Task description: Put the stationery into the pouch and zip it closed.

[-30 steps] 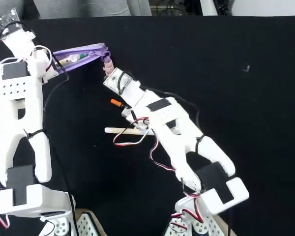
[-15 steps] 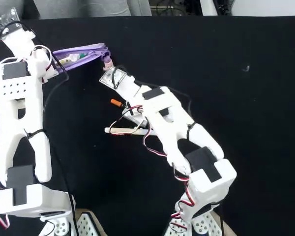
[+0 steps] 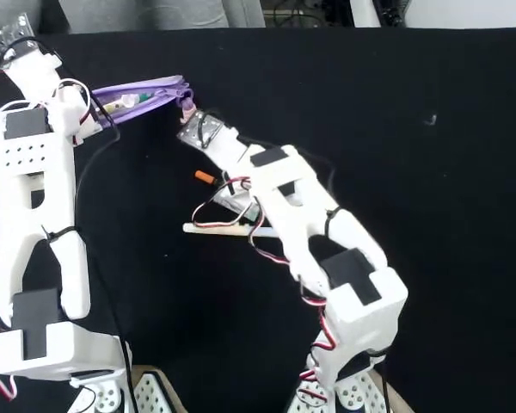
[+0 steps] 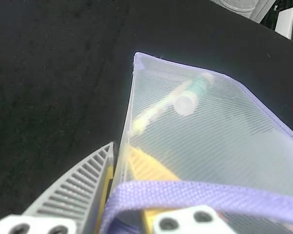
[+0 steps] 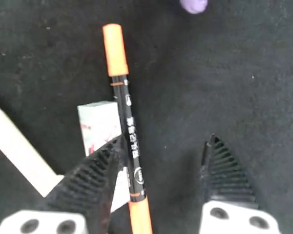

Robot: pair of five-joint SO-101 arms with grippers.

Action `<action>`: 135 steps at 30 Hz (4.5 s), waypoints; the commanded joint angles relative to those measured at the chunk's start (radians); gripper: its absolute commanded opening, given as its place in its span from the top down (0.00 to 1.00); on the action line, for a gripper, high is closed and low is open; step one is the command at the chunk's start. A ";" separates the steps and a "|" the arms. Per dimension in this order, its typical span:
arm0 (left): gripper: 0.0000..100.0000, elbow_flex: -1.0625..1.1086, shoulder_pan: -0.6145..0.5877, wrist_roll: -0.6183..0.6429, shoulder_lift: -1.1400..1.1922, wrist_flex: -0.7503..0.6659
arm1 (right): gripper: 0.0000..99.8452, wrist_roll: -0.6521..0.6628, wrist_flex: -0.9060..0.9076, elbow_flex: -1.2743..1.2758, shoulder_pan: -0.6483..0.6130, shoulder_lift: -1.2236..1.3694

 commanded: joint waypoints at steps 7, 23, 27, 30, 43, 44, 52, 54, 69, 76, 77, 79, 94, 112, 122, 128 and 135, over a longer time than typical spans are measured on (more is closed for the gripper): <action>0.97 -0.015 -0.019 0.014 -0.009 -0.021 | 0.74 0.006 0.066 -0.091 0.064 0.010; 0.97 -0.015 -0.019 0.014 -0.009 -0.020 | 0.74 0.014 0.130 -0.076 -0.002 0.010; 0.97 -0.015 -0.019 0.014 -0.009 -0.020 | 0.74 0.023 0.124 -0.073 -0.002 0.021; 0.97 -0.015 -0.019 0.014 -0.009 -0.020 | 0.75 0.077 0.129 -0.079 0.000 0.064; 0.97 -0.015 -0.019 0.014 -0.009 -0.020 | 0.99 0.072 0.209 -0.199 0.049 0.102; 0.97 -0.015 -0.019 0.014 -0.009 -0.020 | 0.99 0.057 0.209 -0.199 0.058 0.084; 0.97 -0.015 -0.015 0.014 -0.009 -0.020 | 0.99 -0.066 0.207 -0.189 0.118 -0.088; 0.97 -0.015 -0.015 0.014 -0.009 -0.020 | 0.99 -0.080 0.209 -0.189 0.129 -0.117; 0.97 -0.015 -0.010 0.014 -0.009 -0.017 | 0.99 -0.095 0.149 -0.193 0.132 -0.441; 0.97 -0.015 0.044 0.008 -0.014 0.015 | 0.99 -0.095 -0.094 -0.197 0.101 -0.469; 0.97 -0.016 0.054 0.008 -0.014 0.026 | 0.99 -0.095 -0.123 -0.197 0.092 -0.469; 0.97 -0.022 0.071 0.008 -0.015 0.048 | 0.99 -0.095 -0.178 -0.197 0.075 -0.469; 0.97 -0.061 0.170 0.014 -0.020 0.140 | 0.99 -0.178 -0.347 -0.185 0.028 -0.530; 0.97 -0.077 0.216 0.014 -0.020 0.198 | 0.99 -0.413 -0.770 0.285 -0.074 -0.946; 0.97 -0.079 0.214 0.014 -0.020 0.204 | 0.99 -0.416 -1.140 0.524 -0.186 -0.920; 0.97 -0.079 0.206 0.012 -0.017 0.201 | 0.99 -0.411 -1.247 0.499 -0.216 -0.736; 0.97 -0.077 0.176 0.014 -0.012 0.181 | 0.99 -0.411 -1.498 0.532 -0.209 -0.584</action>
